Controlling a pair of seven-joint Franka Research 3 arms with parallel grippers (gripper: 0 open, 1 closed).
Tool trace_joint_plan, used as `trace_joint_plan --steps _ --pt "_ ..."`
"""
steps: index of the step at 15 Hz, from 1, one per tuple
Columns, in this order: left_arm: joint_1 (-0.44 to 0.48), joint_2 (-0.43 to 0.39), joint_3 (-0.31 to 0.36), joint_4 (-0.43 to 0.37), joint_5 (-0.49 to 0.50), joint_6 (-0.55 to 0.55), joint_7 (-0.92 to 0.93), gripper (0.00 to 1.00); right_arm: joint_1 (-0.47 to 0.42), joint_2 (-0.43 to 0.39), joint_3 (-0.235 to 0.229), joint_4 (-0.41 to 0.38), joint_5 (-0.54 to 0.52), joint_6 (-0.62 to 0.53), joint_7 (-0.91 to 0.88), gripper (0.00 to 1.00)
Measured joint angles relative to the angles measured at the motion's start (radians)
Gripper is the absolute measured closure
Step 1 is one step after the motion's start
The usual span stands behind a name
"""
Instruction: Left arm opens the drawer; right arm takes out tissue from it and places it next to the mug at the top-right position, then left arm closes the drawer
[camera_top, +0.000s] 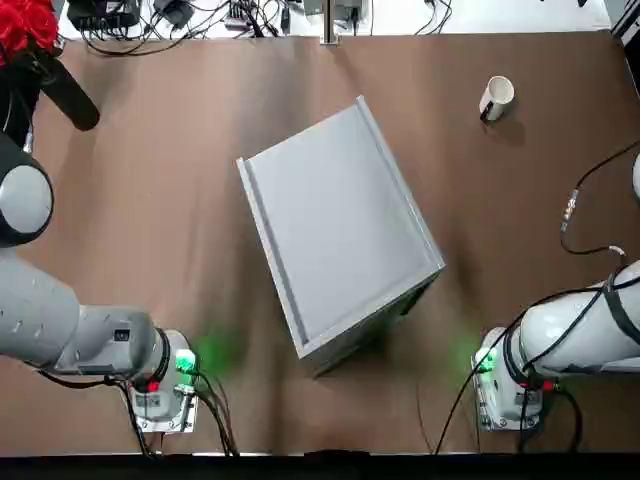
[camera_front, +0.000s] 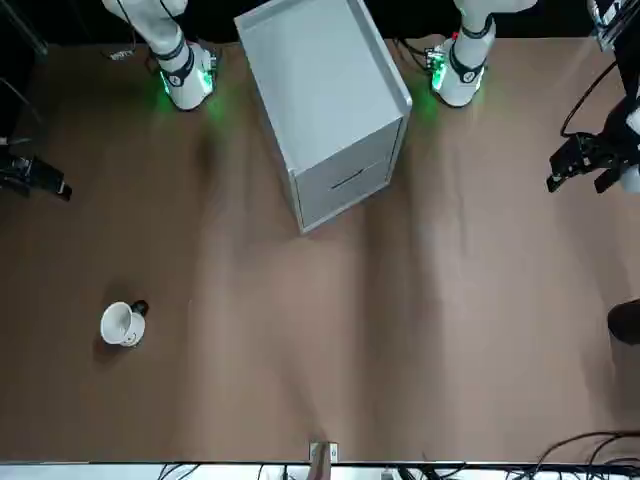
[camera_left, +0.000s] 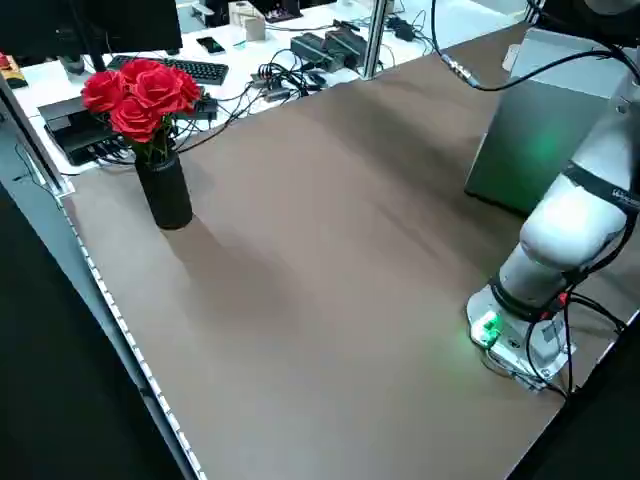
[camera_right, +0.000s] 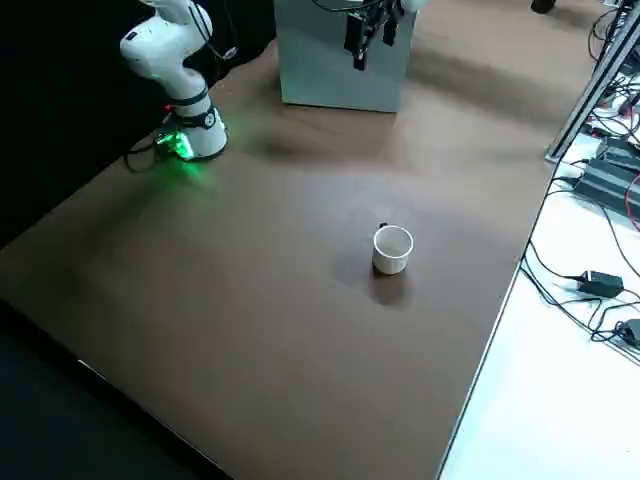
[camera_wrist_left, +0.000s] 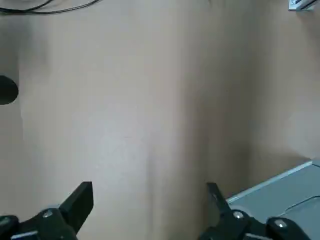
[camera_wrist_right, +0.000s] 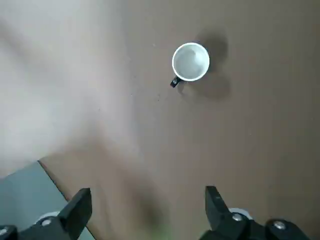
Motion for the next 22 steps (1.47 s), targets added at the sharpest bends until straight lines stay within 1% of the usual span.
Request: trace_joint_plan --steps 4,8,10,13,15,16,18,22 --pt "0.0 0.001 0.0 -0.001 0.0 -0.001 0.0 0.0 0.0 0.0 0.0 0.0 0.0 0.0 0.0 0.0" --pt "0.003 0.027 0.004 -0.006 0.0 -0.002 0.002 0.0 0.0 0.0 0.0 0.0 0.0 0.0 0.0 0.0" --pt "0.003 0.054 0.005 -0.016 -0.002 -0.025 0.002 0.0 0.0 0.0 0.0 0.0 0.0 0.0 0.0 0.0" --pt "0.002 0.117 0.003 -0.028 -0.013 -0.074 0.011 0.01 0.0 0.0 0.001 0.0 0.0 0.0 0.0 0.0" --pt "0.0 0.16 0.002 -0.049 -0.036 -0.12 0.014 0.04 0.0 0.0 0.001 0.0 0.0 0.0 0.0 0.0" --pt "-0.003 0.179 0.0 -0.07 -0.043 -0.152 0.014 0.12 0.001 0.0 0.002 0.0 0.001 0.0 0.0 0.0" --pt "-0.005 0.215 -0.002 -0.103 -0.081 -0.19 0.014 0.34 0.004 0.0 0.006 0.0 0.001 0.0 0.0 0.0" --pt "0.0 0.271 0.0 -0.114 -0.146 -0.268 0.014 0.7 0.004 0.0 0.006 0.0 0.001 0.0 -0.004 0.0"
